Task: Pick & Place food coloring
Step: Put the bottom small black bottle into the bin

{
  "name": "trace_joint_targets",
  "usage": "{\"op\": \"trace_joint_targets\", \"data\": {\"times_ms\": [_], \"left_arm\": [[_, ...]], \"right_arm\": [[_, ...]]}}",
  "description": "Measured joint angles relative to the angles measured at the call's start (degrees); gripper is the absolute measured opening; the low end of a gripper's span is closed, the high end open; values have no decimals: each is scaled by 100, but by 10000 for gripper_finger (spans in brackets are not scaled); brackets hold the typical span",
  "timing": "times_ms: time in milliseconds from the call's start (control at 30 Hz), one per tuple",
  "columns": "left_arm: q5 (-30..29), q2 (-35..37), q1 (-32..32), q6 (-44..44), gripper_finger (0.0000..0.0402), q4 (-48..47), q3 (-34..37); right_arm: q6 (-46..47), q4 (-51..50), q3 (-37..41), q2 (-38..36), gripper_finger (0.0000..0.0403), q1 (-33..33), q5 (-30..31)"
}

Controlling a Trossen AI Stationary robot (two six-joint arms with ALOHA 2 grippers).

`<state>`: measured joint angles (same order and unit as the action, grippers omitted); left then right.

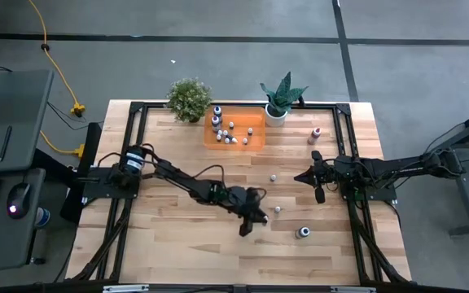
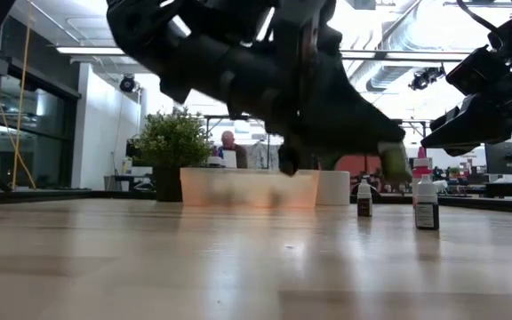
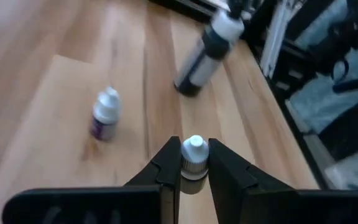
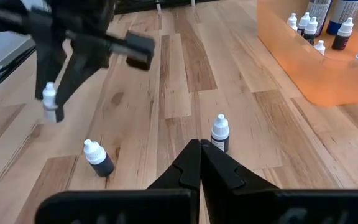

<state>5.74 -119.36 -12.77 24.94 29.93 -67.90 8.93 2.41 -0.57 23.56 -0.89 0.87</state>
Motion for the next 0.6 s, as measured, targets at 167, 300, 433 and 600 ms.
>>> {"op": "trace_joint_targets", "data": {"times_ms": [167,300,433,600], "left_arm": [[35,504,148,106,49,-337,4],[84,980,253,106,49,-662,2],[159,1500,342,161,49,-945,7],[249,2137,437,249,49,-1391,4]], "right_arm": [[0,-2,0,-1,0,-1,-1],[0,-2,1,1,0,-2,1],[0,1,0,-1,0,-1,-1],[0,-2,1,-1,0,-2,0]]}}
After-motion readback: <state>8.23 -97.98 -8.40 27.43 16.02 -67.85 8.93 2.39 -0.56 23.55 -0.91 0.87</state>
